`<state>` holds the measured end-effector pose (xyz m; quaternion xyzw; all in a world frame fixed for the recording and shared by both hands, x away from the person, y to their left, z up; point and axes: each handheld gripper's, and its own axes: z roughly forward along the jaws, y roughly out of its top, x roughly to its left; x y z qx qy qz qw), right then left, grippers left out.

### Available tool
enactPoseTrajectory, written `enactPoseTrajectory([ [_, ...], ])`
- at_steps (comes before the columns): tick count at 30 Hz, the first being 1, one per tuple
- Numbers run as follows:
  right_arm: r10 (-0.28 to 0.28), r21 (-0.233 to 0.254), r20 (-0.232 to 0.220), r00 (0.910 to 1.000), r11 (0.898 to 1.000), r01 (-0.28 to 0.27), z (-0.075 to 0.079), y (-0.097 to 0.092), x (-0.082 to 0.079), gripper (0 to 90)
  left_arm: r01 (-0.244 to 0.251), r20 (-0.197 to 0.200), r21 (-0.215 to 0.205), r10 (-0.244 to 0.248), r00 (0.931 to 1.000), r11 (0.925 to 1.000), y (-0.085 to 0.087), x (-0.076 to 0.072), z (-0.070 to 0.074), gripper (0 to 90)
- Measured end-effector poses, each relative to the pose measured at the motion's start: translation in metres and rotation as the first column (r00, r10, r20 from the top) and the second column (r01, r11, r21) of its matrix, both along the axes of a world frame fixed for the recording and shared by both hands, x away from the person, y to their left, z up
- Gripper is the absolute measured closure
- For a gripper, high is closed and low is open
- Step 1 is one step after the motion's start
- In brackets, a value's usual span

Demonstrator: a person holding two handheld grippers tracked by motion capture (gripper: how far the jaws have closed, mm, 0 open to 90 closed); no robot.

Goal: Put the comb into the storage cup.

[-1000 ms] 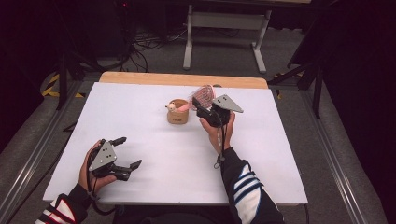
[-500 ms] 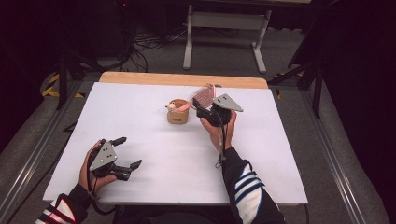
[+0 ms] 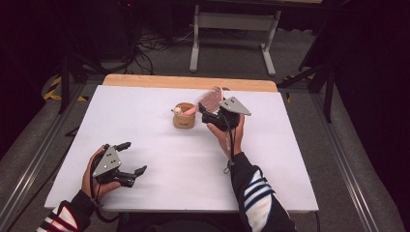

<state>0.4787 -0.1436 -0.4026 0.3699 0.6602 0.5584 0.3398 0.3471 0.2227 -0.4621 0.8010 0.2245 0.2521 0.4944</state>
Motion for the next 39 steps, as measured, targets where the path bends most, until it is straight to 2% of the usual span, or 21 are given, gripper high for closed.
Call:
enactPoseTrajectory([
  [8,-0.007,0.000,0.011,0.9999,1.000,0.007,0.001,0.000,0.000,8.9,0.000,0.002,0.001,0.000,1.0000,1.0000,0.000,0.000,0.000,6.1],
  [14,-0.011,0.015,0.009,0.9999,1.000,0.011,0.000,-0.002,0.001,5.2,-0.001,0.003,0.001,0.001,1.0000,1.0000,0.000,0.000,0.001,6.0],
  [16,-0.015,-0.002,0.006,0.9999,1.000,0.015,0.000,-0.002,0.001,3.4,-0.002,0.004,0.000,0.002,1.0000,1.0000,0.001,0.000,0.001,6.0],
  [22,-0.020,-0.009,-0.001,0.9998,1.000,0.020,-0.001,-0.004,0.000,3.0,-0.002,0.005,-0.002,0.002,1.0000,1.0000,0.001,-0.001,0.001,6.0],
  [31,-0.023,-0.037,0.022,0.9995,0.999,0.024,0.002,-0.003,-0.005,3.9,-0.002,0.007,-0.001,0.002,1.0000,1.0000,0.001,-0.001,0.001,6.0],
  [35,0.008,-0.043,0.023,0.9997,0.999,-0.007,0.004,-0.004,-0.007,6.2,-0.002,0.010,-0.002,0.002,0.9999,1.0000,0.001,-0.001,0.002,6.1],
  [39,-0.006,-0.060,0.055,0.9985,0.998,0.009,0.008,-0.005,-0.012,6.2,-0.001,0.008,-0.006,0.001,1.0000,1.0000,0.001,-0.001,0.002,6.1],
])
